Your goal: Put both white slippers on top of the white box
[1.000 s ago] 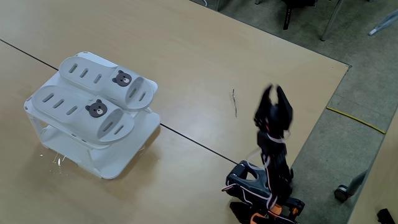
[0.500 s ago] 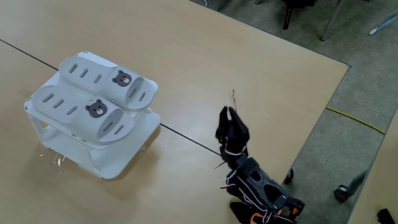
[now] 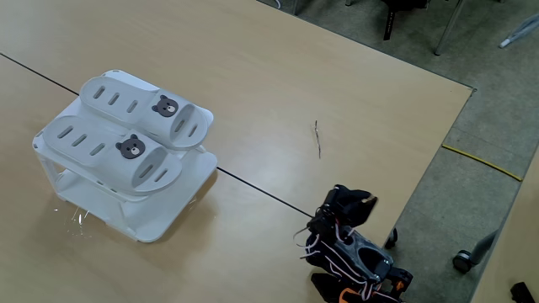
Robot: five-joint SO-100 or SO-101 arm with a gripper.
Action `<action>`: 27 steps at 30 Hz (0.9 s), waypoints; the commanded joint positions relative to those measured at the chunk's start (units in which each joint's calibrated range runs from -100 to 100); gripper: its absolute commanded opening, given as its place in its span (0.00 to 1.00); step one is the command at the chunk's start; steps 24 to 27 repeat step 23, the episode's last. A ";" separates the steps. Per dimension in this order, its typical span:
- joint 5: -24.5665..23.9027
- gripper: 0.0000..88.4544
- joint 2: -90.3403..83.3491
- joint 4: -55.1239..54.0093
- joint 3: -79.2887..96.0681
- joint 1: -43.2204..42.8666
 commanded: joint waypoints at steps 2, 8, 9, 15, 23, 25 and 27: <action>0.42 0.01 0.18 -3.43 0.18 -10.88; 0.42 0.01 0.18 -3.43 0.18 -10.96; 0.42 0.01 0.18 -3.43 0.18 -10.96; 0.42 0.01 0.18 -3.43 0.18 -10.96; 0.42 0.01 0.18 -3.43 0.18 -10.96; 0.42 0.01 0.18 -3.43 0.18 -10.96; 0.42 0.01 0.18 -3.43 0.18 -10.96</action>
